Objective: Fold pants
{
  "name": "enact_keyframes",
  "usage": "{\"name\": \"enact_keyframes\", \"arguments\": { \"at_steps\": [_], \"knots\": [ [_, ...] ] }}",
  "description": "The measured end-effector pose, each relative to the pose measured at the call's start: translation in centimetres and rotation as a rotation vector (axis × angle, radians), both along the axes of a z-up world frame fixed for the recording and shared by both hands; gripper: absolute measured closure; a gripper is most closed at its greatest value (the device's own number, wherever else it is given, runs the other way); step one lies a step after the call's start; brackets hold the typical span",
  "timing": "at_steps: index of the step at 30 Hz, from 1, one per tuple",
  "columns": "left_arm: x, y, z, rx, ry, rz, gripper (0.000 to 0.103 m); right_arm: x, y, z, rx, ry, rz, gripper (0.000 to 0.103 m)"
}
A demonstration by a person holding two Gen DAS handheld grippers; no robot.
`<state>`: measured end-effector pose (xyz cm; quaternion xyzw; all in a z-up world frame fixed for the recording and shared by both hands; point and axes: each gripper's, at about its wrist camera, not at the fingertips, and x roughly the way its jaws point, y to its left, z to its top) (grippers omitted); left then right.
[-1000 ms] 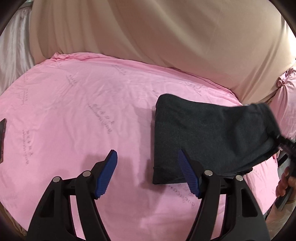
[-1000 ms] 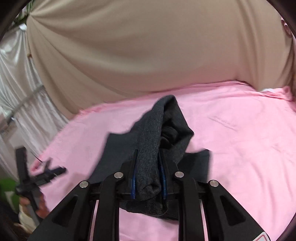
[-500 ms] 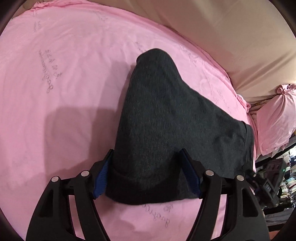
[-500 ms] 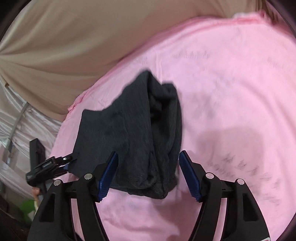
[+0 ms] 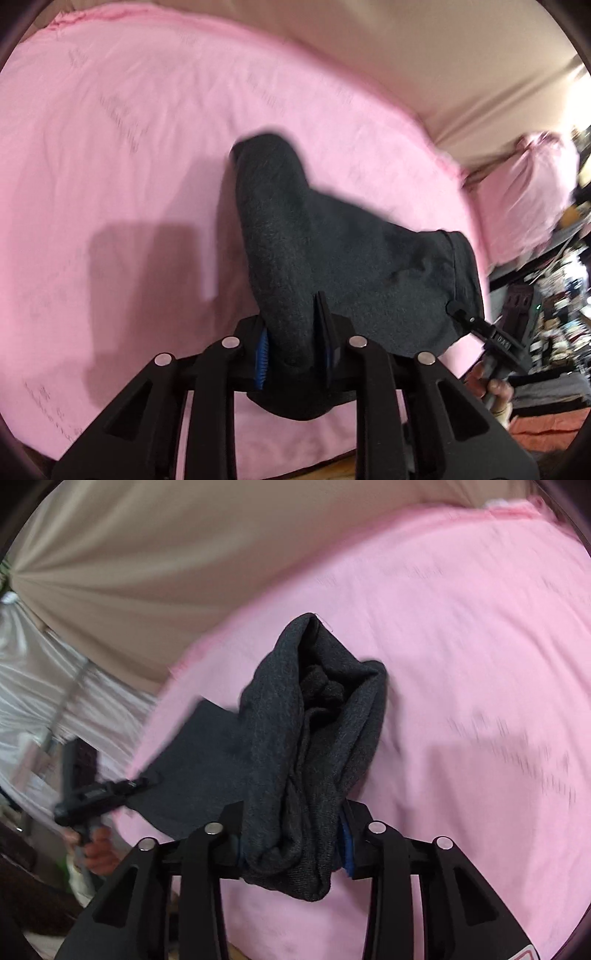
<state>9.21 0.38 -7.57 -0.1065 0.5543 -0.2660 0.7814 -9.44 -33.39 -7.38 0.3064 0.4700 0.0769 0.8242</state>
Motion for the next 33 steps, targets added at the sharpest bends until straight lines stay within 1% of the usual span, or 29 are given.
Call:
{"name": "enact_keyframes", "arguments": {
  "at_steps": [1, 2, 3, 4, 5, 6, 7, 8, 9, 11, 12, 13, 14, 15, 16, 17, 18, 19, 20, 21, 22, 23, 24, 25, 27, 29, 30, 32, 33],
  "knots": [
    [-0.2, 0.1, -1.0, 0.048, 0.013, 0.021, 0.082, -0.9, -0.7, 0.2, 0.048, -0.033, -0.031, 0.057],
    [-0.4, 0.4, -1.0, 0.036, 0.011, 0.036, 0.082, -1.8, -1.2, 1.2, 0.043, -0.046, -0.079, 0.056],
    [-0.6, 1.0, -0.2, 0.008, -0.005, 0.056, 0.082, -2.3, -1.4, 2.7, -0.011, -0.071, -0.104, 0.052],
    [-0.8, 1.4, 1.1, -0.003, -0.041, 0.075, 0.084, -2.7, -1.3, 4.9, -0.097, -0.125, -0.117, 0.05],
    [-1.0, 1.8, 3.3, -0.016, -0.121, 0.1, 0.084, -2.8, -1.1, 7.0, -0.16, -0.181, -0.107, 0.049],
    [-1.1, 1.7, 5.1, -0.021, -0.191, 0.111, 0.082, -2.5, -0.9, 8.3, -0.185, -0.217, -0.092, 0.043],
    [-1.0, 1.5, 6.2, -0.014, -0.234, 0.115, 0.081, -2.0, -0.8, 9.3, -0.192, -0.246, -0.078, 0.036],
    [-0.6, 1.0, 7.3, -0.003, -0.275, 0.123, 0.08, -0.9, -0.7, 9.8, -0.187, -0.256, -0.06, 0.035],
    [0.0, 0.2, 7.9, 0.004, -0.304, 0.129, 0.077, 0.5, -0.8, 9.5, -0.186, -0.24, -0.042, 0.034],
    [2.0, -1.8, 7.8, 0.02, -0.298, 0.11, 0.075, 3.4, -0.6, 7.7, -0.174, -0.172, -0.016, 0.034],
    [3.3, -3.1, 6.8, 0.046, -0.275, 0.107, 0.075, 4.4, -0.1, 6.8, -0.161, -0.148, 0.004, 0.04],
    [4.7, -4.4, 5.4, 0.104, -0.255, 0.102, 0.075, 5.8, 0.6, 5.9, -0.171, -0.12, 0.021, 0.07],
    [6.2, -5.6, 3.6, 0.184, -0.232, 0.114, 0.075, 7.1, 1.6, 5.9, -0.198, -0.117, 0.015, 0.08],
    [6.7, -5.9, 2.0, 0.23, -0.215, 0.129, 0.078, 6.9, 1.6, 6.5, -0.187, -0.151, 0.011, 0.084],
    [7.5, -5.9, 0.5, 0.26, -0.205, 0.146, 0.079, 6.4, 1.4, 8.0, -0.163, -0.213, -0.003, 0.096],
    [7.9, -5.6, -0.6, 0.279, -0.199, 0.158, 0.08, 5.7, 1.2, 9.7, -0.166, -0.276, -0.018, 0.098],
    [8.1, -5.4, -0.9, 0.277, -0.196, 0.156, 0.081, 5.3, 0.9, 10.5, -0.185, -0.307, -0.023, 0.098],
    [8.2, -5.5, -0.9, 0.275, -0.21, 0.158, 0.08, 5.1, 0.4, 10.1, -0.206, -0.314, -0.024, 0.097],
    [8.1, -5.7, -1.0, 0.295, -0.239, 0.157, 0.08, 5.8, 0.1, 8.9, -0.214, -0.272, -0.019, 0.095],
    [8.0, -6.4, -0.9, 0.32, -0.26, 0.153, 0.079, 6.9, -0.3, 6.1, -0.232, -0.165, -0.021, 0.095],
    [7.7, -7.0, -0.9, 0.357, -0.29, 0.149, 0.079, 7.2, -0.8, 3.8, -0.218, -0.097, -0.032, 0.092],
    [7.6, -7.3, -0.7, 0.371, -0.303, 0.147, 0.079, 6.6, -1.5, 3.2, -0.164, -0.114, -0.05, 0.092],
    [7.2, -7.7, -0.4, 0.4, -0.322, 0.137, 0.079, 5.5, -1.9, 4.0, -0.114, -0.139, -0.08, 0.091],
    [6.7, -7.8, 0.0, 0.413, -0.335, 0.132, 0.079, 4.5, -1.9, 5.3, -0.124, -0.164, -0.108, 0.089],
    [5.8, -7.3, 1.4, 0.385, -0.35, 0.134, 0.079, 2.3, -1.0, 9.0, -0.183, -0.267, -0.13, 0.084],
    [4.6, -6.8, 3.0, 0.348, -0.372, 0.135, 0.078, 0.8, 0.9, 11.1, -0.195, -0.321, -0.06, 0.084],
    [3.8, -6.4, 3.8, 0.341, -0.391, 0.137, 0.076, 0.6, 2.0, 11.0, -0.212, -0.318, -0.025, 0.084],
    [2.6, -6.1, 4.6, 0.363, -0.42, 0.148, 0.074, 1.1, 3.3, 8.7, -0.264, -0.234, 0.046, 0.084],
    [2.2, -6.1, 4.7, 0.371, -0.426, 0.15, 0.074, 1.5, 3.4, 6.5, -0.311, -0.152, 0.049, 0.084]
  ]
}}
